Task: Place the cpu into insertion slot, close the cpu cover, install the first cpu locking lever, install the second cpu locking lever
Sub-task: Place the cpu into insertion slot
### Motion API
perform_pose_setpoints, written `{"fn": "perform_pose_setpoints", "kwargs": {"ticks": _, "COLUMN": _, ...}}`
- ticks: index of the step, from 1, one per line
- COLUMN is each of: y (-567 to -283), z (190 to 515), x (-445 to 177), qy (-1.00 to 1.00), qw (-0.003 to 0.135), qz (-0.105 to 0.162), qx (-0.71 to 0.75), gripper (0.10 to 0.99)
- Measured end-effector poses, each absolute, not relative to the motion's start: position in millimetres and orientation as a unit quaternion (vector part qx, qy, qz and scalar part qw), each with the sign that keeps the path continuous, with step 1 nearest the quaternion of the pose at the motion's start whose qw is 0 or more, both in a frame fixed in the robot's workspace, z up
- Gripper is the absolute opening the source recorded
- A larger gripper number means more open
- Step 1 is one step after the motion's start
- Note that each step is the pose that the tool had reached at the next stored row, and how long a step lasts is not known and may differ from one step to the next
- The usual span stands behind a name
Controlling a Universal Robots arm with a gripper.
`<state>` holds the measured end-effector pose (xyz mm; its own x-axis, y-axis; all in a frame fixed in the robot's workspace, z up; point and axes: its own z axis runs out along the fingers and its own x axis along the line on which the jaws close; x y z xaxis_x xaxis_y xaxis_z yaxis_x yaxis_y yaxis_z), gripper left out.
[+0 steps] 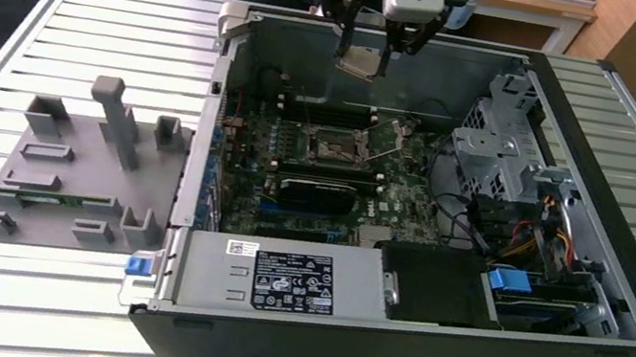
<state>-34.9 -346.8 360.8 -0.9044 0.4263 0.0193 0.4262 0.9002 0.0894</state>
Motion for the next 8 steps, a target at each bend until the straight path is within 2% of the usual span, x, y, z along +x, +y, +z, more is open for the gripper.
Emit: {"fn": "perform_pose_setpoints", "kwargs": {"ticks": 8, "y": -346.8, "z": 360.8, "x": -34.9, "qy": 0.972, "qw": 0.001, "qz": 0.046, "qx": 0.230, "gripper": 0.525}}
